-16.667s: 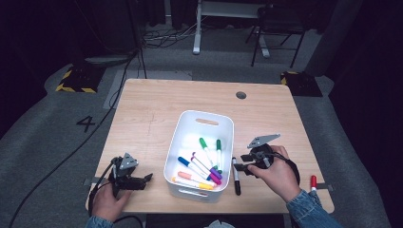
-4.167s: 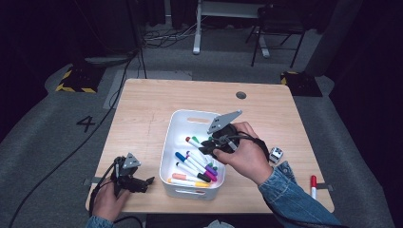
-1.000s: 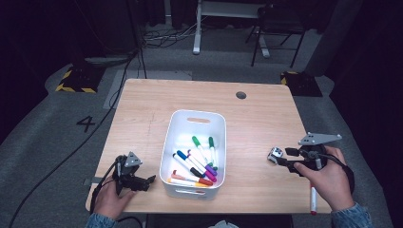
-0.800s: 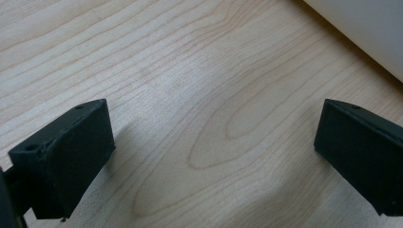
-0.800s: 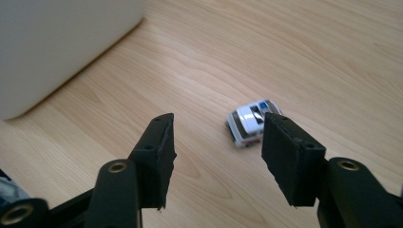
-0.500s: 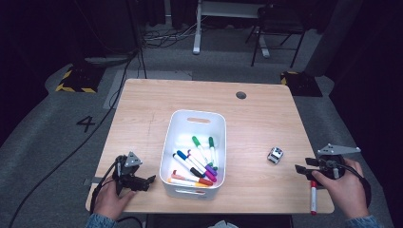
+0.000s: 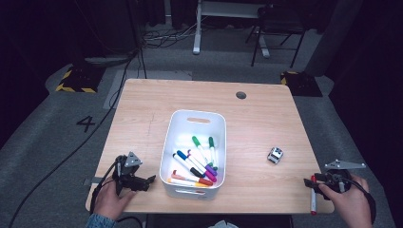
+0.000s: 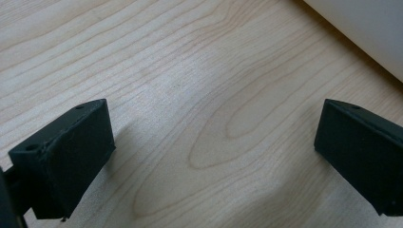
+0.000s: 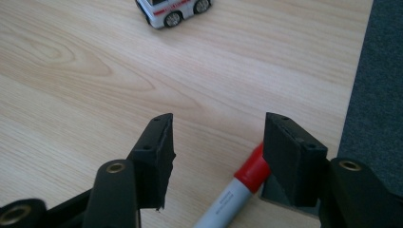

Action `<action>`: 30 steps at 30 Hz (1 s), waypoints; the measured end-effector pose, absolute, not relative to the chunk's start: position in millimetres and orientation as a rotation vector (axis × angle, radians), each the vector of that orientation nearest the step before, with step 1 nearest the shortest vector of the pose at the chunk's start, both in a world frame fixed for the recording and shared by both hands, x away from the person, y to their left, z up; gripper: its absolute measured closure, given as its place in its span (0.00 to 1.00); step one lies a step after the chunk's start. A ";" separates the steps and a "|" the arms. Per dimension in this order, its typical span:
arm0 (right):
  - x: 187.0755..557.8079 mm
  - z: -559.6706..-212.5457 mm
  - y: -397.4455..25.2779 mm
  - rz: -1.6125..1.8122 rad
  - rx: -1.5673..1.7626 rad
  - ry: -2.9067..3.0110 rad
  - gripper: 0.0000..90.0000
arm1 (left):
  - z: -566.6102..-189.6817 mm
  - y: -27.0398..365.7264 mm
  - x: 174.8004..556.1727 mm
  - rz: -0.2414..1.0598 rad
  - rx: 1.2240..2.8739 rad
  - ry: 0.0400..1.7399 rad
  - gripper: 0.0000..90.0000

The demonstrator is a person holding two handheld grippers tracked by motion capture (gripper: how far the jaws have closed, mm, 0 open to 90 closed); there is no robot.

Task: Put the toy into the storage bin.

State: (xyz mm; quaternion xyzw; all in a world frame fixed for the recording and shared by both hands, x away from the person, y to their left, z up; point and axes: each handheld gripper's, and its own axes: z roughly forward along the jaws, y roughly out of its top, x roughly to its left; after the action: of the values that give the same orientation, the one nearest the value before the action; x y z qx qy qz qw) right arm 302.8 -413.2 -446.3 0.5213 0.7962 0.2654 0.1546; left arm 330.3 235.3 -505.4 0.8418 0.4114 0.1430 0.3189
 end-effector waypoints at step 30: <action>297.9 -470.6 -402.0 0.603 1.578 2.339 0.86 | -505.4 235.2 330.2 0.376 2.213 1.083 0.00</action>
State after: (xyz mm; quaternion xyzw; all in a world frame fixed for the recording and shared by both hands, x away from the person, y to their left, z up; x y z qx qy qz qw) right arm 297.9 -402.0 -470.6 0.5424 0.8040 0.2072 0.1278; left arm 330.2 235.2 -505.4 0.8416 0.4117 0.1430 0.3188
